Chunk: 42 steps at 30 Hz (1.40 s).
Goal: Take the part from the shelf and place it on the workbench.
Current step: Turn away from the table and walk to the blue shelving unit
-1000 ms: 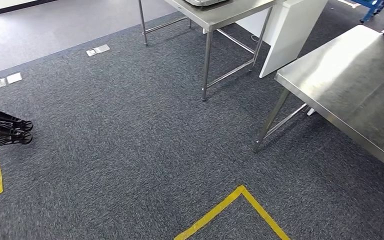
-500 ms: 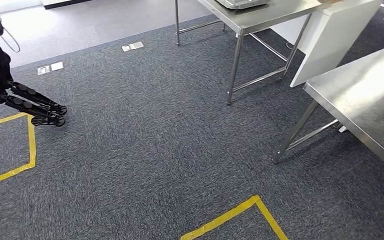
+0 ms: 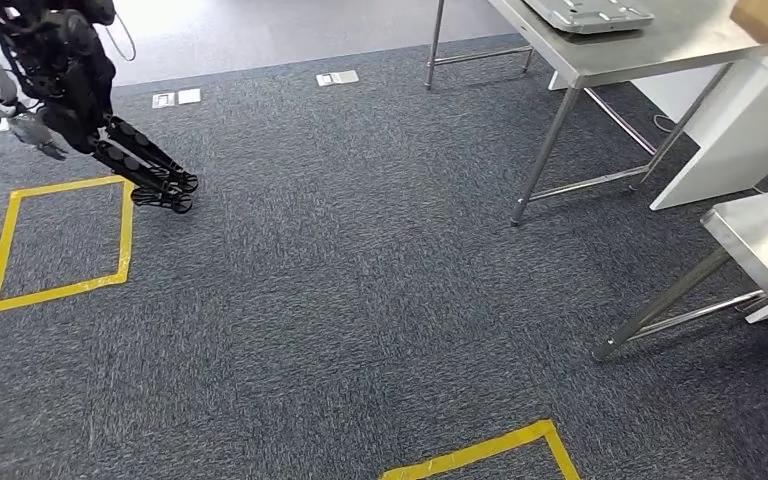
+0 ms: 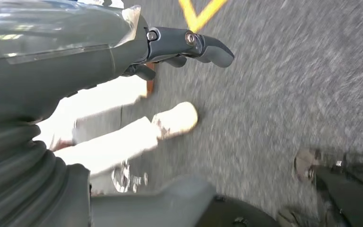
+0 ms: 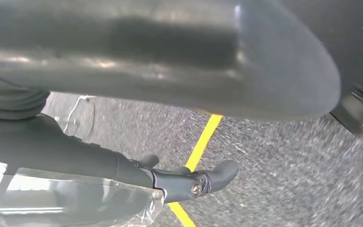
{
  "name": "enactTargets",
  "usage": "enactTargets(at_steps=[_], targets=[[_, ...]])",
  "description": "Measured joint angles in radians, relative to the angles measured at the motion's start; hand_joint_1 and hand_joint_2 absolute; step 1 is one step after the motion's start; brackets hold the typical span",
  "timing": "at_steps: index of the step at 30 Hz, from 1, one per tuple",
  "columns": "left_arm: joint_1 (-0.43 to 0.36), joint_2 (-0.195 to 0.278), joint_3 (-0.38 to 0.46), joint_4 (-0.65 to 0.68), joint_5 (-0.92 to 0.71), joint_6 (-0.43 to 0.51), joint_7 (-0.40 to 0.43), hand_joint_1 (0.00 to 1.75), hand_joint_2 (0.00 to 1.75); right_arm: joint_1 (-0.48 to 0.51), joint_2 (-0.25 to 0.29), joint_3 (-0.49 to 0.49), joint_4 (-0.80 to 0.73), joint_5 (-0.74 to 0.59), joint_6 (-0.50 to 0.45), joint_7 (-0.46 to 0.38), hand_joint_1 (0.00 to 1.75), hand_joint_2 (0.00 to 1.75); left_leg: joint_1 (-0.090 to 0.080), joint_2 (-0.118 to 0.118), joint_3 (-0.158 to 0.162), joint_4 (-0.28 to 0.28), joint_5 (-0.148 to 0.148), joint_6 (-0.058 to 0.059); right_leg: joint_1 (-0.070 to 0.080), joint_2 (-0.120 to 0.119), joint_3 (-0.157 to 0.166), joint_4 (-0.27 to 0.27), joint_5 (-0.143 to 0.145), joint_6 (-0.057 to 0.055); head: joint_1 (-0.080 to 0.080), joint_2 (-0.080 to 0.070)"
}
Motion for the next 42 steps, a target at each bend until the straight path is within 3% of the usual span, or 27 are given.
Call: enactTargets(at_steps=[2,3,4,6,8,10,11,13,15,17,18,19,21,23,26,28,30,32,33,34,35,37,39,41,42], targets=[[0.000,-0.004,0.016,0.000,0.016,0.013,0.007,0.00,1.75,-0.001,0.000,0.013,0.000,0.014,0.013,0.012,0.00,0.00,-0.003,-0.031,-0.002,0.001,0.001,0.002,0.000,0.009,-0.047,0.085,-0.019,0.005,0.000,0.000],[0.000,-0.006,0.024,0.000,0.023,0.017,0.009,0.00,1.75,-0.002,0.000,0.018,0.000,0.018,0.019,0.018,0.00,0.00,-0.004,-0.047,-0.001,0.001,0.002,0.002,0.001,0.013,-0.044,0.071,-0.004,0.012,0.000,0.000],[0.001,-0.007,0.031,0.000,0.027,0.021,0.009,0.00,1.75,-0.004,-0.001,0.022,0.000,0.019,0.023,0.023,0.00,0.00,-0.005,-0.062,-0.001,0.001,0.002,0.002,0.001,0.020,-0.023,0.020,0.025,0.020,0.000,0.000],[0.001,-0.011,0.042,0.000,0.025,0.021,0.008,0.00,1.75,-0.008,-0.002,0.023,0.000,0.013,0.031,0.025,0.00,0.00,-0.005,-0.088,0.000,0.002,0.004,-0.001,0.000,0.062,0.037,-0.124,0.086,0.027,0.000,0.000],[0.000,-0.014,0.047,0.000,0.010,0.011,0.007,0.00,1.75,-0.012,-0.004,0.023,0.000,0.004,0.033,0.024,0.00,0.00,-0.006,-0.107,-0.004,0.003,0.007,-0.010,0.002,0.090,0.065,-0.196,0.112,0.017,-0.001,0.000],[0.003,-0.014,0.046,0.000,-0.013,-0.004,0.007,0.00,1.75,-0.014,-0.004,0.023,0.000,-0.006,0.025,0.020,0.00,0.00,-0.004,-0.123,-0.009,0.002,0.011,-0.022,0.006,0.074,0.069,-0.202,0.118,0.001,-0.001,0.000],[0.004,-0.013,0.045,0.001,-0.027,-0.012,0.007,0.00,1.75,-0.015,-0.003,0.023,0.000,-0.012,0.018,0.018,0.00,0.00,-0.003,-0.116,-0.014,0.005,0.009,-0.027,0.003,0.063,0.073,-0.206,0.122,-0.006,-0.002,0.000],[0.005,-0.010,0.039,0.001,-0.054,-0.028,0.007,0.00,1.75,-0.014,-0.002,0.019,0.000,-0.030,0.005,0.011,0.00,0.00,-0.004,-0.067,-0.039,0.057,-0.027,-0.036,-0.003,0.037,0.077,-0.215,0.128,-0.023,-0.007,0.000],[0.004,-0.004,0.027,0.001,-0.071,-0.047,0.005,0.00,1.75,-0.007,-0.002,0.010,0.000,-0.050,-0.008,0.008,0.00,0.00,-0.003,-0.012,-0.096,0.182,-0.097,-0.044,0.000,0.007,0.078,-0.217,0.128,-0.033,-0.010,0.000],[0.005,0.001,0.021,0.001,-0.067,-0.064,-0.002,0.00,1.75,0.001,-0.004,-0.003,0.000,-0.069,-0.020,0.012,0.00,0.00,0.003,0.004,-0.143,0.282,-0.134,-0.053,0.002,-0.025,0.078,-0.217,0.126,-0.036,-0.010,0.000],[0.006,0.003,0.021,0.001,-0.060,-0.070,-0.008,0.00,1.75,0.005,-0.004,-0.011,0.000,-0.080,-0.027,0.015,0.00,0.00,0.007,0.009,-0.141,0.282,-0.124,-0.057,0.002,-0.039,0.078,-0.217,0.125,-0.036,-0.011,0.000],[0.007,0.004,0.021,0.000,-0.053,-0.074,-0.014,0.00,1.75,0.007,-0.004,-0.020,0.000,-0.091,-0.033,0.018,0.00,0.00,0.011,0.018,-0.117,0.241,-0.099,-0.060,0.001,-0.051,0.078,-0.216,0.124,-0.035,-0.011,0.000],[0.007,0.006,0.021,0.000,-0.050,-0.078,-0.033,0.00,1.75,0.011,-0.005,-0.041,0.000,-0.115,-0.042,0.019,0.00,0.00,0.016,0.062,-0.039,0.104,-0.042,-0.064,0.003,-0.070,0.080,-0.212,0.118,-0.027,-0.013,0.000],[0.004,0.007,0.021,-0.001,-0.052,-0.079,-0.065,0.00,1.75,0.017,-0.007,-0.062,0.000,-0.129,-0.046,0.017,0.00,0.00,0.014,0.092,0.008,0.023,-0.021,-0.057,0.010,-0.088,0.080,-0.206,0.108,-0.014,-0.010,0.000],[0.002,0.004,0.021,-0.001,-0.043,-0.089,-0.132,0.00,1.75,0.024,-0.007,-0.080,0.000,-0.128,-0.051,0.013,0.00,0.00,0.004,0.063,0.008,0.012,-0.018,-0.033,0.012,-0.109,0.088,-0.202,0.100,0.002,-0.005,0.000],[0.001,0.002,0.021,-0.001,-0.035,-0.094,-0.162,0.00,1.75,0.026,-0.005,-0.084,0.000,-0.122,-0.053,0.009,0.00,0.00,0.004,0.040,0.008,0.006,-0.009,-0.016,0.004,-0.069,0.071,-0.156,0.071,0.007,-0.003,0.000],[-0.002,-0.002,0.021,-0.001,-0.032,-0.095,-0.173,0.00,1.75,0.030,-0.002,-0.086,0.000,-0.119,-0.053,0.006,0.00,0.00,0.005,0.015,0.004,0.004,-0.004,-0.006,-0.002,-0.011,0.012,-0.035,0.015,0.002,0.001,0.000],[-0.002,-0.005,0.021,-0.001,-0.032,-0.095,-0.175,0.00,1.75,0.036,-0.001,-0.089,0.001,-0.119,-0.053,0.006,0.00,0.00,0.003,-0.015,0.001,0.004,-0.002,-0.003,-0.002,0.009,-0.049,0.082,-0.021,0.004,0.002,0.000],[-0.002,-0.005,0.021,-0.001,-0.032,-0.095,-0.175,0.00,1.75,0.039,-0.001,-0.090,0.001,-0.119,-0.053,0.006,0.00,0.00,0.002,-0.030,0.001,0.005,-0.001,-0.003,-0.002,0.012,-0.057,0.092,-0.016,0.010,0.002,0.000],[-0.001,-0.005,0.021,-0.001,-0.031,-0.095,-0.175,0.00,1.75,0.040,-0.001,-0.091,0.001,-0.119,-0.053,0.006,0.00,0.00,0.001,-0.046,0.001,0.005,0.000,-0.004,-0.002,0.015,-0.046,0.062,0.006,0.018,0.002,0.000],[-0.001,-0.006,0.021,-0.001,-0.031,-0.095,-0.175,0.00,1.75,0.040,-0.002,-0.092,0.001,-0.119,-0.053,0.006,0.00,0.00,0.002,-0.059,0.002,0.005,0.001,-0.005,-0.004,0.024,-0.017,-0.004,0.037,0.025,0.002,0.000],[-0.001,-0.008,0.021,-0.001,-0.031,-0.095,-0.175,0.00,0.87,0.040,-0.002,-0.093,0.001,-0.119,-0.053,0.006,0.00,0.00,0.000,-0.083,0.002,0.006,0.003,-0.011,-0.006,0.058,0.040,-0.140,0.092,0.029,0.002,0.000],[0.000,-0.009,0.021,-0.001,-0.031,-0.094,-0.176,0.00,0.00,0.038,-0.002,-0.093,0.002,-0.118,-0.053,0.006,0.00,0.00,-0.001,-0.099,0.000,0.005,0.006,-0.022,-0.002,0.075,0.061,-0.192,0.111,0.014,0.002,0.000],[0.002,-0.010,0.021,-0.001,-0.026,-0.088,-0.176,0.00,0.00,0.036,-0.001,-0.093,0.002,-0.110,-0.052,0.005,0.00,0.00,0.001,-0.111,-0.006,0.004,0.010,-0.034,-0.002,0.058,0.064,-0.194,0.119,-0.003,0.001,0.000],[0.003,-0.011,0.022,-0.001,-0.020,-0.079,-0.174,0.00,0.00,0.034,0.000,-0.092,0.002,-0.100,-0.050,0.004,0.00,0.00,0.001,-0.102,-0.012,0.012,0.003,-0.038,-0.005,0.048,0.065,-0.196,0.122,-0.012,0.001,0.000]])
